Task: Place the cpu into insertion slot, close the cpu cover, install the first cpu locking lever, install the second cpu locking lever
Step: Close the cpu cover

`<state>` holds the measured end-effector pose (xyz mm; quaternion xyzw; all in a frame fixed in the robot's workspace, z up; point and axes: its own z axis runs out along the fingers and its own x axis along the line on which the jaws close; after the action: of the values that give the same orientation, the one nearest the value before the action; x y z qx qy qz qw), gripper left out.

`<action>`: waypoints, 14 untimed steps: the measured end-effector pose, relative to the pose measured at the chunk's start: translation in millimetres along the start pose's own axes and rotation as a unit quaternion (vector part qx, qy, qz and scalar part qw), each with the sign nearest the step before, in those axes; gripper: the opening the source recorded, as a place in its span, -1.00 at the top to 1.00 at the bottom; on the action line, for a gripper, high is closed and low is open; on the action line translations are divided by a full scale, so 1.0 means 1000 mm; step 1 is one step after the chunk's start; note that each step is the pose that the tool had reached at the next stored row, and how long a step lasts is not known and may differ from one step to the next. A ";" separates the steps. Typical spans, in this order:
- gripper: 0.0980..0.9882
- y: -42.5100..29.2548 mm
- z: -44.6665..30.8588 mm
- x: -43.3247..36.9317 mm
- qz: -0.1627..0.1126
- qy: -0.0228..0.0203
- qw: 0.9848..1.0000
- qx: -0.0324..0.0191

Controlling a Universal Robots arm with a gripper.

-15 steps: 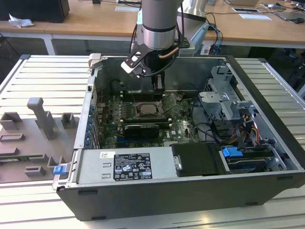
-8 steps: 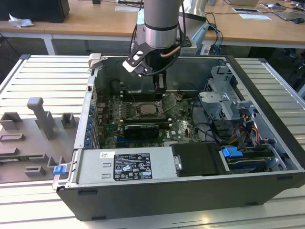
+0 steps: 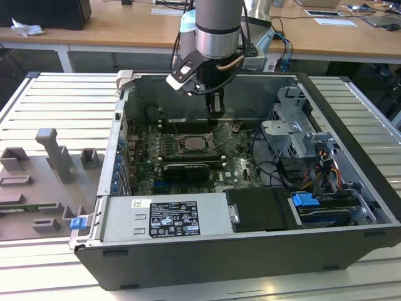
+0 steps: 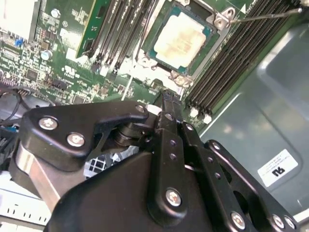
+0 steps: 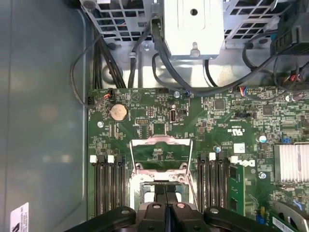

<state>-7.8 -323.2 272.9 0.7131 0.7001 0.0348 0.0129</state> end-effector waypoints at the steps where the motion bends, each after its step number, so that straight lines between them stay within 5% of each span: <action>1: 0.98 0.0015 -0.0012 0.0001 0.000 0.000 1.000 0.000; 14: 0.98 0.0261 0.0001 0.0005 0.000 0.000 1.000 0.002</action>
<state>18.2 -323.2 274.5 0.7132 0.7001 0.0330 0.0111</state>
